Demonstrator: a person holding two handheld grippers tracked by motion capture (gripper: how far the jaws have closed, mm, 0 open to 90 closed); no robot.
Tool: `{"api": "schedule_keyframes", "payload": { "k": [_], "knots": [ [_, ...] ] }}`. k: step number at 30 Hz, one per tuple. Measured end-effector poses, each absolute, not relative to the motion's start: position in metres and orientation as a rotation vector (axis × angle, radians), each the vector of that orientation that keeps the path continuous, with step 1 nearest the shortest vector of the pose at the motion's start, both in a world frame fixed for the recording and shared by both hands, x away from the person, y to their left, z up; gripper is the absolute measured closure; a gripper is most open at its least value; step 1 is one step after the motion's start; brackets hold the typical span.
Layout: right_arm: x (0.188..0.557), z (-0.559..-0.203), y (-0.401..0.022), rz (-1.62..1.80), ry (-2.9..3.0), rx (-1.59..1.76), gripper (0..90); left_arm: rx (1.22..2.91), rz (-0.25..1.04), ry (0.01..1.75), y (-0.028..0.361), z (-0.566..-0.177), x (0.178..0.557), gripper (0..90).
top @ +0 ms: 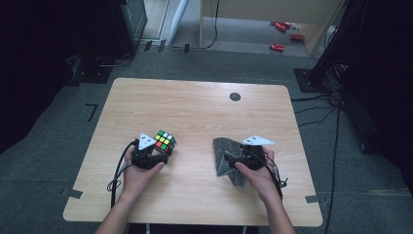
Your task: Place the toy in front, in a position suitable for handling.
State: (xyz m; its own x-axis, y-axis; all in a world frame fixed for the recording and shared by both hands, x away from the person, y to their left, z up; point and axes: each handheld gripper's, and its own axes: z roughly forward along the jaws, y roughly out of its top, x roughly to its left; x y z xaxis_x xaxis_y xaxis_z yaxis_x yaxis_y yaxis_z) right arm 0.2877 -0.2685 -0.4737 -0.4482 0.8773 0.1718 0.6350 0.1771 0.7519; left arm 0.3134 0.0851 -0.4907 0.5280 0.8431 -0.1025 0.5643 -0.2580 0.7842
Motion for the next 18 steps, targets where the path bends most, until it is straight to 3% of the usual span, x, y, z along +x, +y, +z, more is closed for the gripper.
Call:
{"api": "schedule_keyframes", "payload": {
  "k": [2,4,8,15,18],
  "knots": [
    [0.287,-0.475,-0.268,1.137,2.160,1.438,27.4,1.954,0.427,1.144,0.085,-0.490,0.313,34.5],
    [0.286,-0.481,-0.265,1.086,2.149,1.435,37.5,1.962,0.431,1.128,0.084,-0.490,0.311,34.5],
    [0.286,-0.488,-0.261,1.061,2.155,1.436,44.6,1.972,0.415,1.100,0.080,-0.491,0.309,34.5],
    [0.287,-0.501,-0.255,0.994,2.173,1.434,44.9,1.984,0.391,1.090,0.076,-0.493,0.308,34.5],
    [0.288,-0.505,-0.254,0.978,2.177,1.432,48.9,1.973,0.374,1.085,0.075,-0.492,0.306,34.5]
  ]
}}
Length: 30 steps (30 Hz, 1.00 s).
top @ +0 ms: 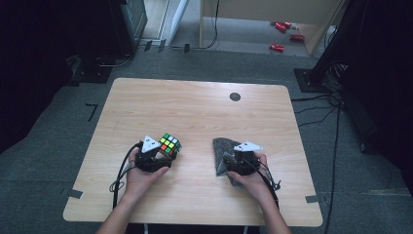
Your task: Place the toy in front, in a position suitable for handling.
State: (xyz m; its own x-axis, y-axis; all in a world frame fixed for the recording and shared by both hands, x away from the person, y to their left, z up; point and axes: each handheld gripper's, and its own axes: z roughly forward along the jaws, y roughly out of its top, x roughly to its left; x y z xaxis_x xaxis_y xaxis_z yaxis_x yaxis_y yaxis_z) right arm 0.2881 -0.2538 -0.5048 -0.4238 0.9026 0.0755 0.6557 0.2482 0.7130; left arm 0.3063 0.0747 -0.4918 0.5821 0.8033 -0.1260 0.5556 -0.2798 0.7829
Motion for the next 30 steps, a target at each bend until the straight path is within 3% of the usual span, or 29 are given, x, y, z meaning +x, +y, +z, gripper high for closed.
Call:
{"api": "schedule_keyframes", "payload": {
  "k": [15,30],
  "knots": [
    [0.287,-0.509,-0.257,1.018,2.188,1.358,73.9,1.997,0.341,1.021,0.061,-0.489,0.300,34.5],
    [0.265,-0.458,-0.237,1.442,2.109,1.230,73.4,2.097,0.314,0.887,0.031,-0.491,0.289,34.6]
  ]
}}
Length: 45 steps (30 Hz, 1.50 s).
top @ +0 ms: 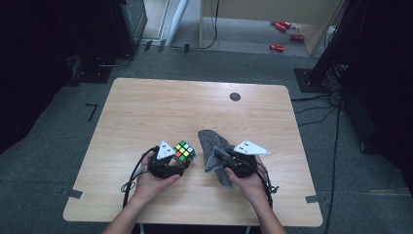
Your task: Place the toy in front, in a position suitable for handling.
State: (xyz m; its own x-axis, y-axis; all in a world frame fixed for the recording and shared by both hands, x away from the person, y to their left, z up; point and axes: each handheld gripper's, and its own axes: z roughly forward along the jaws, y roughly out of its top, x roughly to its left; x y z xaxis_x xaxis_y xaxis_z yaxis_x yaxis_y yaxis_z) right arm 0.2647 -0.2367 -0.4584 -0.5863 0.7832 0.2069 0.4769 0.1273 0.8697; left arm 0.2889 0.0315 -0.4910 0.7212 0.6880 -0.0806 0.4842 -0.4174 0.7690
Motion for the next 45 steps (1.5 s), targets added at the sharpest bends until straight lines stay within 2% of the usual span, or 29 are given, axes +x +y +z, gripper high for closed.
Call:
{"api": "schedule_keyframes", "payload": {
  "k": [8,11,19,25,32,39,45],
  "knots": [
    [0.246,-0.438,-0.202,1.525,2.189,1.110,72.2,2.161,0.251,0.750,0.005,-0.492,0.274,34.6],
    [0.244,-0.445,-0.187,1.424,2.250,1.063,71.7,2.189,0.297,0.728,-0.002,-0.490,0.268,34.7],
    [0.252,-0.446,-0.201,1.443,2.208,1.146,71.3,2.227,0.394,0.657,-0.003,-0.484,0.262,34.9],
    [0.254,-0.445,-0.209,1.401,2.170,1.216,71.5,2.209,0.404,0.701,0.006,-0.482,0.267,34.9],
    [0.238,-0.439,-0.177,1.374,2.213,1.050,71.4,2.235,0.452,0.666,-0.003,-0.481,0.259,34.9],
    [0.251,-0.445,-0.202,1.387,2.143,1.209,71.5,2.209,0.440,0.714,0.006,-0.479,0.266,34.9],
    [0.241,-0.442,-0.183,1.391,2.211,1.083,70.9,2.224,0.442,0.700,0.002,-0.482,0.263,34.9]
  ]
}}
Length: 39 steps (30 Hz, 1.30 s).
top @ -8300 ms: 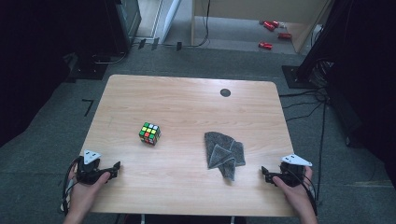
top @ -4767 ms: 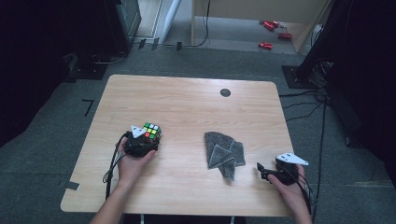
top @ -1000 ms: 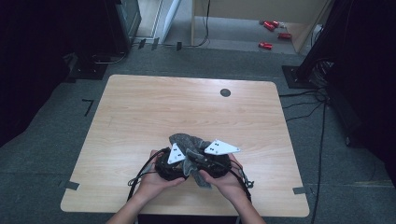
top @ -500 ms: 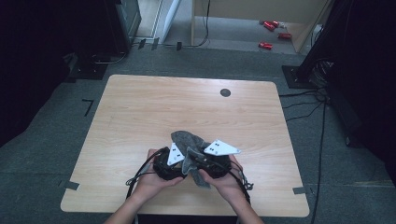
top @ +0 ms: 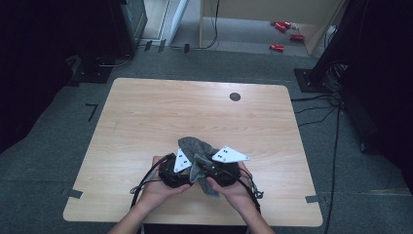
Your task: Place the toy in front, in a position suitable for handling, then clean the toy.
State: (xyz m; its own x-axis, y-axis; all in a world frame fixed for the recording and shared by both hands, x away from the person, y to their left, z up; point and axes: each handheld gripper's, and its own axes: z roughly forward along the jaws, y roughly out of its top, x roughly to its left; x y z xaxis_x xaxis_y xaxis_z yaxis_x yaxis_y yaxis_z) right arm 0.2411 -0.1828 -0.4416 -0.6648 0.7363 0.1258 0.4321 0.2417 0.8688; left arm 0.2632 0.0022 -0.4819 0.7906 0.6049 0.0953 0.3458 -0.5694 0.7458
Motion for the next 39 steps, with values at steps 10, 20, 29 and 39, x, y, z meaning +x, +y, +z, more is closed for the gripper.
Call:
{"api": "schedule_keyframes", "payload": {
  "k": [10,20,29,39],
  "knots": [
    [0.242,-0.440,-0.180,1.390,2.185,1.107,70.9,2.207,0.456,0.727,0.010,-0.479,0.266,34.9],
    [0.249,-0.441,-0.189,1.383,2.144,1.204,70.1,2.202,0.473,0.727,0.014,-0.478,0.263,34.9],
    [0.242,-0.437,-0.171,1.388,2.192,1.110,69.1,2.238,0.504,0.688,0.007,-0.478,0.258,34.9],
    [0.240,-0.435,-0.171,1.375,2.195,1.109,69.2,2.225,0.491,0.695,0.008,-0.479,0.258,34.9]
  ]
}}
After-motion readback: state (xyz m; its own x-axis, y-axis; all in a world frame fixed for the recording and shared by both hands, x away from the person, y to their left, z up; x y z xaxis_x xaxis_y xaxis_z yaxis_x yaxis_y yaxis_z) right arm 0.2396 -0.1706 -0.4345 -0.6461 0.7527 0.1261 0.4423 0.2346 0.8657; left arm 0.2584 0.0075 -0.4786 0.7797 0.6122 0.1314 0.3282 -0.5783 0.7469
